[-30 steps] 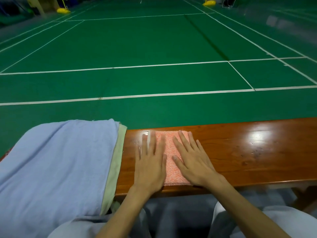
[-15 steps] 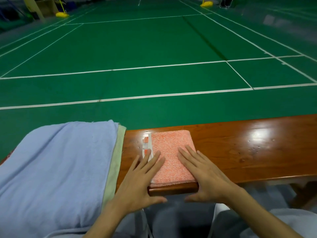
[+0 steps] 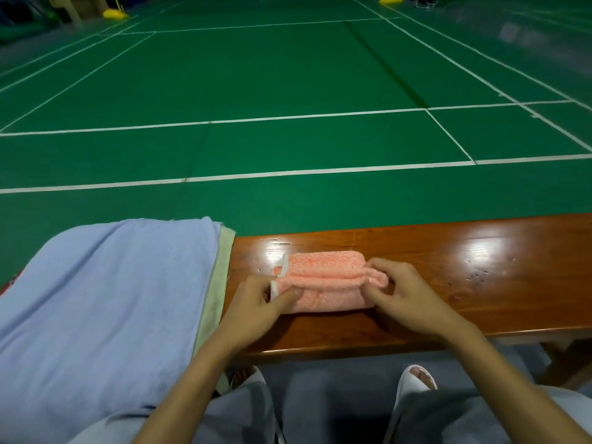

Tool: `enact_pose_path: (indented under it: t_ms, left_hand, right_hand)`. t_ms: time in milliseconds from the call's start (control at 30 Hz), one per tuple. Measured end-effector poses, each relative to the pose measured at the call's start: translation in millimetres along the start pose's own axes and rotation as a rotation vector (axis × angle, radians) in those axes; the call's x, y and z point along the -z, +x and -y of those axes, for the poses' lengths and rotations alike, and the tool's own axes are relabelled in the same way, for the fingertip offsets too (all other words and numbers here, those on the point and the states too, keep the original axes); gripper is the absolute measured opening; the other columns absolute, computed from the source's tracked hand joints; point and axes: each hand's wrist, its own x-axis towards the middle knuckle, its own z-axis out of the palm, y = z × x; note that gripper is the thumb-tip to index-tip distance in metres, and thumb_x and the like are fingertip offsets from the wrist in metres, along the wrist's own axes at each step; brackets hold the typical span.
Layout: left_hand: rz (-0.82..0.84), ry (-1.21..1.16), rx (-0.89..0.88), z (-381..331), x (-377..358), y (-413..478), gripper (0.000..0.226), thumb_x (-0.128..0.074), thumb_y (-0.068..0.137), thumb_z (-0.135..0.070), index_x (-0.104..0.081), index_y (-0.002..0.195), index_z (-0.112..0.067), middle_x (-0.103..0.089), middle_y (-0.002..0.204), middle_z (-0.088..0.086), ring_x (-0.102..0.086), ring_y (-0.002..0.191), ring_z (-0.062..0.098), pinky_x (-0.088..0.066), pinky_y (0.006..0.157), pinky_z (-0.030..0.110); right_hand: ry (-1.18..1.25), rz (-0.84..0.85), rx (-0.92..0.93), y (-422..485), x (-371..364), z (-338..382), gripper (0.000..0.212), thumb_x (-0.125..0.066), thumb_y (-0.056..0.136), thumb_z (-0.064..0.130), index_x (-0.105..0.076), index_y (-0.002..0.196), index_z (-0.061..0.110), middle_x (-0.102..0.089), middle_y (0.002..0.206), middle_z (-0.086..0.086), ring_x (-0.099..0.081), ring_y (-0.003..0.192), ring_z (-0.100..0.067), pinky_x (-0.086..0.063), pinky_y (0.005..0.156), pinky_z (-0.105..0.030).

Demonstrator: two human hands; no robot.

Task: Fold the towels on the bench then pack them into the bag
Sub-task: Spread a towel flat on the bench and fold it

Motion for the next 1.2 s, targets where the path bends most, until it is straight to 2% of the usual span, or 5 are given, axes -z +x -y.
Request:
enact_pose_path:
  t_ms: [567,700,800,1033,1200]
  left_hand:
    - [-0.591,0.408,0.273,13,-35,46,0.062,-0.050,0.097,-0.062,-0.060,0.058,-0.015,-0.059,0.059,0.003,-0.057,0.056,0.019,-0.033,0.050,0.023]
    - [-0.749,0.635,-0.024,-6,-44,39,0.043,-0.052,0.102,-0.050,-0.062,0.124,-0.014,-0.062,0.125,0.008,-0.056,0.115,0.024,-0.052,0.091,0.040]
    - [-0.424,0.838,-0.406,-21,-63,32,0.052,-0.037,0.110,-0.043,-0.037,0.158,-0.023,-0.031,0.166,0.005,-0.018,0.157,0.024,-0.022,0.125,0.047]
    - [-0.188,0.901,-0.311,11,-81,39,0.057,-0.011,0.110,-0.046,-0.030,0.161,-0.028,-0.026,0.167,0.000,-0.016,0.158,0.022,-0.019,0.127,0.050]
    - [-0.220,0.870,-0.231,10,-80,40,0.059,-0.017,0.108,-0.040,-0.026,0.162,-0.019,-0.021,0.169,0.000,-0.009,0.159,0.018,-0.012,0.129,0.048]
  right_hand:
    - [-0.171,-0.543,-0.381,58,-52,-26,0.054,-0.068,0.089,0.059,-0.058,0.060,0.014,-0.055,0.055,0.003,-0.050,0.052,-0.015,-0.033,0.050,-0.034]
    - [-0.267,-0.482,-0.356,61,-51,-28,0.048,-0.063,0.095,0.055,-0.055,0.064,0.019,-0.056,0.058,0.006,-0.052,0.053,-0.011,-0.030,0.048,-0.029]
    - [-0.311,-0.443,-0.348,63,-49,-32,0.047,-0.060,0.095,0.055,-0.053,0.064,0.021,-0.056,0.060,0.007,-0.056,0.058,-0.017,-0.037,0.052,-0.031]
    - [-0.595,-0.533,-0.095,52,-54,-7,0.048,-0.052,0.101,0.046,-0.048,0.138,0.016,-0.060,0.124,-0.009,-0.060,0.108,-0.027,-0.051,0.079,-0.038]
    - [-0.596,-0.082,-0.093,50,-63,-30,0.066,-0.003,0.102,0.064,-0.019,0.161,0.040,0.000,0.172,0.006,0.005,0.158,-0.023,-0.005,0.126,-0.057]
